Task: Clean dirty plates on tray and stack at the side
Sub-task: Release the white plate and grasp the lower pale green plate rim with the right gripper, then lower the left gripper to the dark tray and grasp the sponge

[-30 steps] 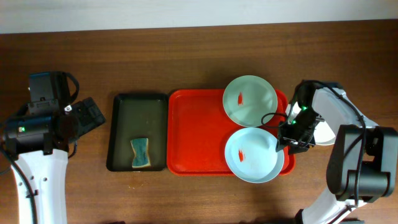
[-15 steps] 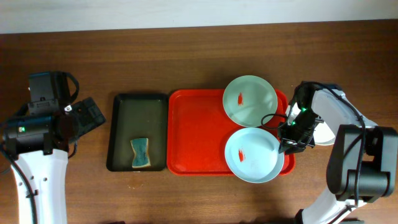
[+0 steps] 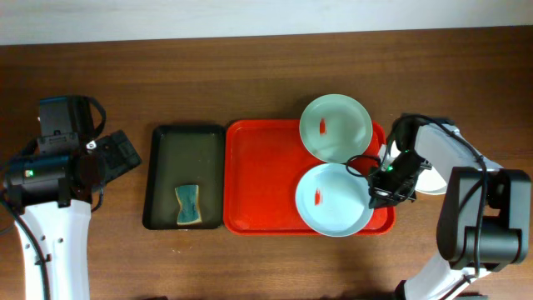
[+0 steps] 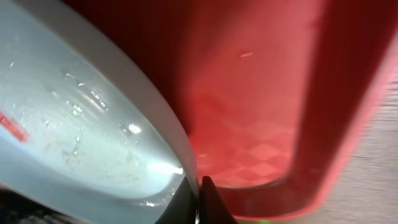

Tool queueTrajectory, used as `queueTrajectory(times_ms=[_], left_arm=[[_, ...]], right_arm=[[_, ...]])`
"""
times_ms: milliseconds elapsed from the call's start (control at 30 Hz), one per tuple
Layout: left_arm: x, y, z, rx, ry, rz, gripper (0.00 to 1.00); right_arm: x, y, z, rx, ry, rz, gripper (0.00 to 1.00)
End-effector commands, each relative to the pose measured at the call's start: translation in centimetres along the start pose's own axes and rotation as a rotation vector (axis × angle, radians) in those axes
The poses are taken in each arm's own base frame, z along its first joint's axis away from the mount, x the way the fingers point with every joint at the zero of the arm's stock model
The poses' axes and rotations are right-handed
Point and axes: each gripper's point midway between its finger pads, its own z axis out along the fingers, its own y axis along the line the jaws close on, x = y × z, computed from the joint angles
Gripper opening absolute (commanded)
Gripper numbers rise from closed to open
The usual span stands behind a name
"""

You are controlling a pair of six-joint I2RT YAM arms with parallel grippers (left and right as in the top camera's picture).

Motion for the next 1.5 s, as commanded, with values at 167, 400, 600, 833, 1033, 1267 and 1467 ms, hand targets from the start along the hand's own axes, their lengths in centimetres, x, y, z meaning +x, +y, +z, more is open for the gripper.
queueTrajectory(times_ms=[167,400,600,833,1033,1267,1467], left_arm=[[-0.5,0.3,-0.5,-0.004,-0.025,-0.022,0.99],[-0.5,0.3,-0.5,-0.004,-0.025,-0.022,0.99],[-0.5,0.3,-0.5,-0.004,-0.025,-0.022,0.99],[-0.6,0.2,-0.5,-0.003,-0.026,-0.023,0.99],[-2.3,-1.2,-0.7,0.069,-0.09,-0.04,0.99],[4.1,-6.8,0.1,0.313,0.197,0.241,0.7],[7.9,-10.2,4.5,0.278,0.417,0.399,0.43]], right_arm=[[-0.4,9.7,2.1,-0.119,-0.06,-0.078,0.04],[-3.2,13.3,3.3,-0.04,-0.25,-0.069,0.09],[-3.4,13.2,3.3,-0.018,-0.266,-0.075,0.32],[-3.9,13.4,2.7,-0.004,-0.286,-0.115,0.33],[-3.7,13.8,1.6,0.011,-0.277,-0.174,0.41],[-3.3,13.5,1.8,0.021,-0.259,-0.175,0.44],[-3.2,13.5,1.8,0.022,-0.257,-0.174,0.45]])
